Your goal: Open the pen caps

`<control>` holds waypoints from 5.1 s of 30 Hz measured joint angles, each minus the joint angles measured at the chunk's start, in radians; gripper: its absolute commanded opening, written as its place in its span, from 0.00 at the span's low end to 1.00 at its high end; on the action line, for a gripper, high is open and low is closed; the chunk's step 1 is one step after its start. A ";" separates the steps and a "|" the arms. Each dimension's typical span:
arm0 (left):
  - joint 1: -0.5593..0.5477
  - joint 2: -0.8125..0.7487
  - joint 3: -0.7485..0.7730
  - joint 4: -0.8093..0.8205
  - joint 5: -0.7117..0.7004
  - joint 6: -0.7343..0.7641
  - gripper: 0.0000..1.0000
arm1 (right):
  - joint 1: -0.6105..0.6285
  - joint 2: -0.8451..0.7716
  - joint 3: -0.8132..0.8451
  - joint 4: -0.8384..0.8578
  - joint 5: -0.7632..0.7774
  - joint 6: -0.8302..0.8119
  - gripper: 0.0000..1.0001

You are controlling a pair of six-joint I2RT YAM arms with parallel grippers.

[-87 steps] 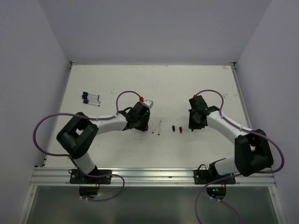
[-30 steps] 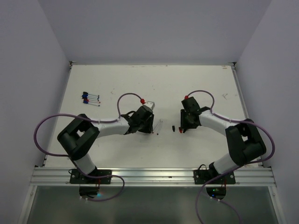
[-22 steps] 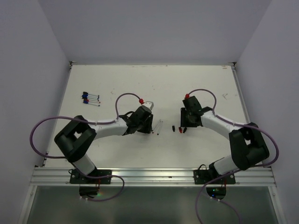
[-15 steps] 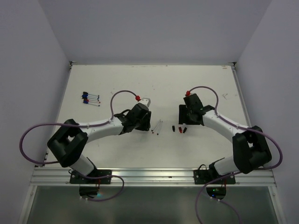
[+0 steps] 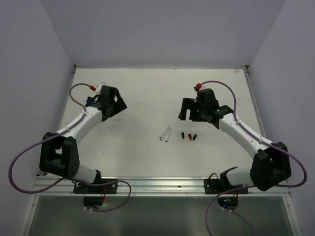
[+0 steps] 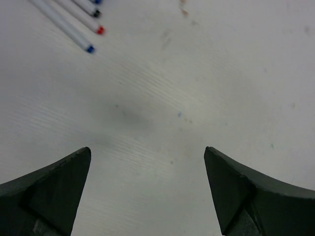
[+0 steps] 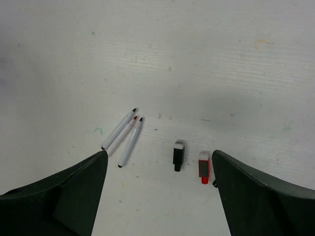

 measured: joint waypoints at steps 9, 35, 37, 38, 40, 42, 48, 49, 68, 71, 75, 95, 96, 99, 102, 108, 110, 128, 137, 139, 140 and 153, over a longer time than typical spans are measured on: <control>0.309 0.214 0.126 -0.124 0.009 -0.130 0.91 | 0.002 0.050 0.064 -0.010 -0.026 0.016 0.88; 0.365 0.520 0.389 -0.302 -0.028 -0.296 0.83 | 0.002 0.061 0.082 -0.024 -0.010 -0.028 0.88; 0.365 0.525 0.399 -0.319 -0.036 -0.300 0.82 | 0.002 0.061 0.082 -0.024 -0.009 -0.028 0.88; 0.365 0.529 0.409 -0.329 -0.041 -0.301 0.81 | 0.002 0.061 0.082 -0.024 -0.009 -0.028 0.88; 0.365 0.545 0.429 -0.344 -0.050 -0.302 0.77 | 0.002 0.061 0.082 -0.024 -0.008 -0.028 0.88; 0.366 0.563 0.453 -0.364 -0.062 -0.304 0.74 | 0.002 0.061 0.082 -0.024 -0.006 -0.028 0.88; 0.367 0.603 0.509 -0.412 -0.096 -0.318 0.70 | 0.002 0.060 0.082 -0.023 -0.003 -0.028 0.88; 0.367 0.606 0.512 -0.414 -0.101 -0.318 0.67 | 0.002 0.059 0.082 -0.023 -0.003 -0.028 0.88; 0.367 0.483 0.320 -0.328 -0.130 -0.323 0.00 | 0.002 0.012 0.082 -0.024 0.042 -0.031 0.89; 0.360 0.382 0.204 -0.334 -0.126 -0.312 0.00 | 0.002 0.008 0.077 -0.024 0.034 -0.034 0.89; 0.279 0.116 0.052 -0.268 -0.079 -0.215 0.00 | 0.003 -0.002 0.063 -0.024 -0.026 -0.040 0.90; -0.270 -0.286 -0.184 0.267 0.397 0.278 0.00 | 0.111 0.055 -0.003 0.367 -0.371 0.106 0.71; -0.280 -0.284 -0.184 0.279 0.401 0.279 0.00 | 0.116 0.064 -0.005 0.391 -0.375 0.116 0.71; -0.315 -0.275 -0.184 0.313 0.406 0.278 0.00 | 0.126 0.088 -0.005 0.449 -0.381 0.140 0.71; -0.362 -0.251 -0.184 0.335 0.406 0.278 0.00 | 0.129 0.101 -0.005 0.492 -0.381 0.158 0.71; -0.431 -0.218 -0.184 0.341 0.395 0.275 0.00 | 0.131 0.121 -0.008 0.568 -0.381 0.191 0.64; -0.441 -0.217 -0.184 0.343 0.390 0.275 0.00 | 0.134 0.131 -0.008 0.587 -0.381 0.203 0.63; -0.479 -0.187 -0.158 0.344 0.340 0.268 0.00 | 0.157 0.152 -0.027 0.633 -0.376 0.227 0.29; -0.479 -0.180 -0.145 0.322 0.325 0.269 0.00 | 0.166 0.175 -0.027 0.653 -0.368 0.249 0.00; -0.479 -0.180 -0.142 0.320 0.321 0.269 0.22 | 0.166 0.175 -0.027 0.656 -0.361 0.251 0.00; -0.479 -0.179 -0.142 0.318 0.317 0.271 0.49 | 0.166 0.175 -0.027 0.656 -0.356 0.253 0.00; -0.479 -0.193 -0.145 0.332 0.277 0.259 0.65 | 0.170 0.136 -0.065 0.666 -0.353 0.316 0.00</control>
